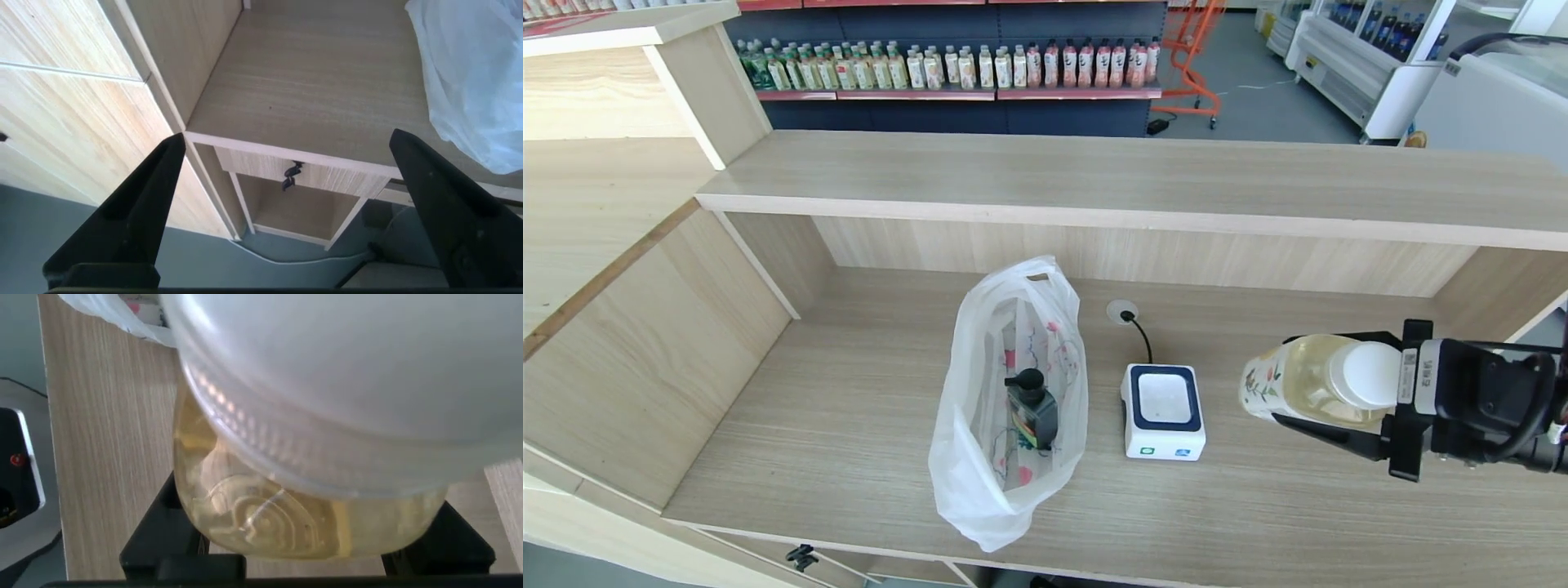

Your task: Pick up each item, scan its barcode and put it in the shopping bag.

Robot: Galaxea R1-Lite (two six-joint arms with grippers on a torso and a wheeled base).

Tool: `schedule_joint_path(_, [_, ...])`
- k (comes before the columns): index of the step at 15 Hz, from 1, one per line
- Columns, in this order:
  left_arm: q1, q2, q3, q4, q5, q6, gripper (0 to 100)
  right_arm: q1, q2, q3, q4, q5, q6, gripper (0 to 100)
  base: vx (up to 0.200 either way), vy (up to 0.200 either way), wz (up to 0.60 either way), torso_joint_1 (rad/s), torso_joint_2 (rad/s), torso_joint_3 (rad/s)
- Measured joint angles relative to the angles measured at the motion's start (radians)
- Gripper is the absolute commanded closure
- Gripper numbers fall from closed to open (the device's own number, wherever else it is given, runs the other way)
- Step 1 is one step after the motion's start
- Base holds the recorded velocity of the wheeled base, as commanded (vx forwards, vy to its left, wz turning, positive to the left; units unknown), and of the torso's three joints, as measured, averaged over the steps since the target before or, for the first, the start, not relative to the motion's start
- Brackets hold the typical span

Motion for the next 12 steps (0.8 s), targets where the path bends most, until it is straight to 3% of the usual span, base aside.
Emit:
schedule_joint_path(4, [0.000, 0.000, 0.000, 0.000, 0.000, 0.000, 0, -0.021, 0.062, 0.008, -0.001, 0.064, -0.018, 100, 0.000, 0.000, 0.00, 0.000, 0.00, 0.000])
schedule_joint_path(9, [0.000, 0.000, 0.000, 0.000, 0.000, 0.000, 0, -0.070, 0.193, -0.053, -0.046, 0.211, -0.185, 100, 0.000, 0.000, 0.00, 0.000, 0.00, 0.000])
schedule_joint_path(12, [0.000, 0.000, 0.000, 0.000, 0.000, 0.000, 0, -0.088, 0.292, -0.101, -0.077, 0.244, -0.211, 100, 0.000, 0.000, 0.00, 0.000, 0.00, 0.000])
